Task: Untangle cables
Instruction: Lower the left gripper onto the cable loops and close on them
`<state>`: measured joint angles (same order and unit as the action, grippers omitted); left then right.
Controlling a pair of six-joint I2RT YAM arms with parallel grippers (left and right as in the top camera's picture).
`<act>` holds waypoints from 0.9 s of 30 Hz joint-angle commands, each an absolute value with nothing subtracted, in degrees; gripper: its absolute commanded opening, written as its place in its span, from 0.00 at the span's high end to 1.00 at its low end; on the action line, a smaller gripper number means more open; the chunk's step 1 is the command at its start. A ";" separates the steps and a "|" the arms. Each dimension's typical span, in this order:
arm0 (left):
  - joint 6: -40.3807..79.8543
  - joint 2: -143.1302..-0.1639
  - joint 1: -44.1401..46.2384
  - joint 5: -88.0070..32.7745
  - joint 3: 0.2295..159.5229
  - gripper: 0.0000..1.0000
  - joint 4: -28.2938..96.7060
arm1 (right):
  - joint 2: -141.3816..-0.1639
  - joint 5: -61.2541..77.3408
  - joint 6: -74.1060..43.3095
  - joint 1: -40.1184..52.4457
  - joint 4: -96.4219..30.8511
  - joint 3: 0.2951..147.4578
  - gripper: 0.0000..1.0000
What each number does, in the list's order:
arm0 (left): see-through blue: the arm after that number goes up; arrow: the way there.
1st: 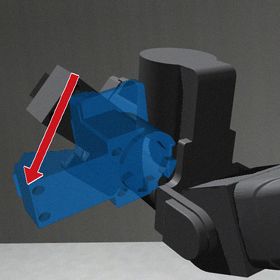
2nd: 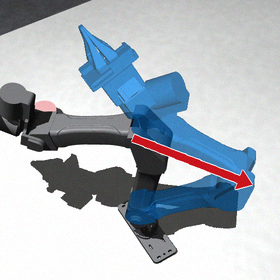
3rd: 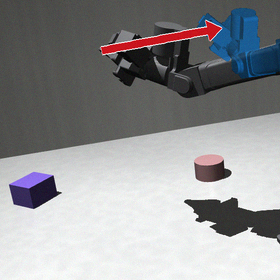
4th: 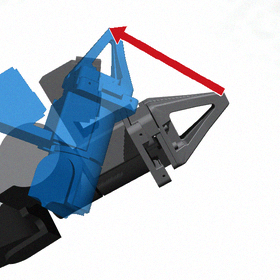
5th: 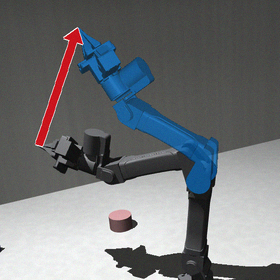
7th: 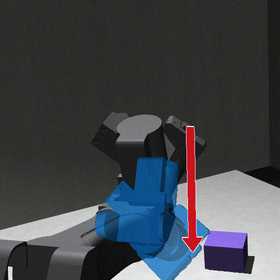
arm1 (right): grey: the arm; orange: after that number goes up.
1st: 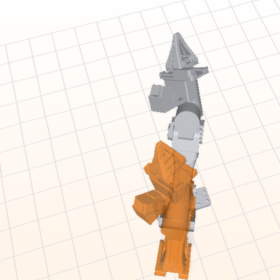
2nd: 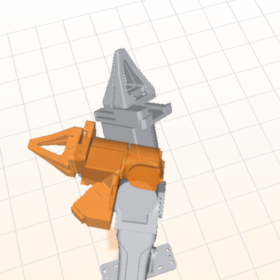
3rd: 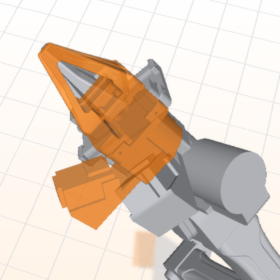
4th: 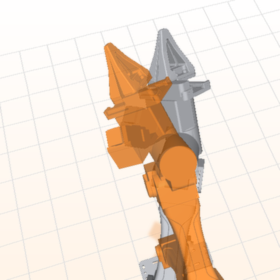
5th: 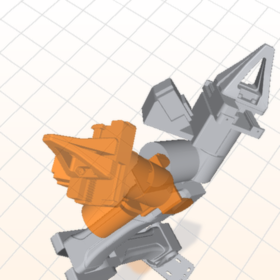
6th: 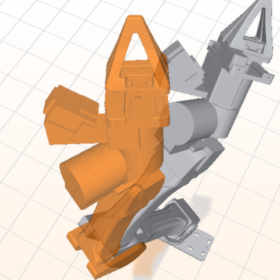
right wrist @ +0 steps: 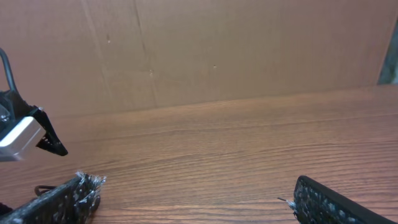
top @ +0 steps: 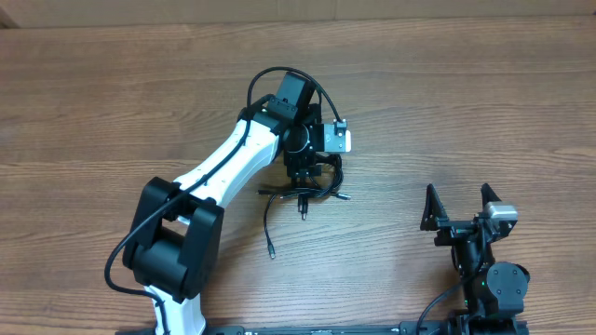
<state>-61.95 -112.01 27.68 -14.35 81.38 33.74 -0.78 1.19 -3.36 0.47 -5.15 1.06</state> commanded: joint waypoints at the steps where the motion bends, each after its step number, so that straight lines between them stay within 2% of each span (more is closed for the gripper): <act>1: -63.26 -114.50 27.77 -14.59 82.32 0.01 32.62 | -0.19 0.69 -3.11 0.75 -4.84 0.47 0.00; 12: -64.90 -115.04 27.66 -14.44 82.32 0.00 30.55 | -0.19 0.69 -3.14 0.75 -4.84 0.47 0.00; 23: -65.82 -115.09 27.62 -14.59 82.24 0.26 31.99 | -0.19 0.67 -3.11 0.75 -4.84 0.47 0.00; 27: -65.82 -115.09 27.07 -14.63 82.24 0.32 32.49 | -0.19 0.69 -3.14 0.75 -4.84 0.47 0.00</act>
<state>-65.14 -114.45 27.66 -14.35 81.38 32.12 -0.78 1.17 -3.36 0.47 -5.15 1.06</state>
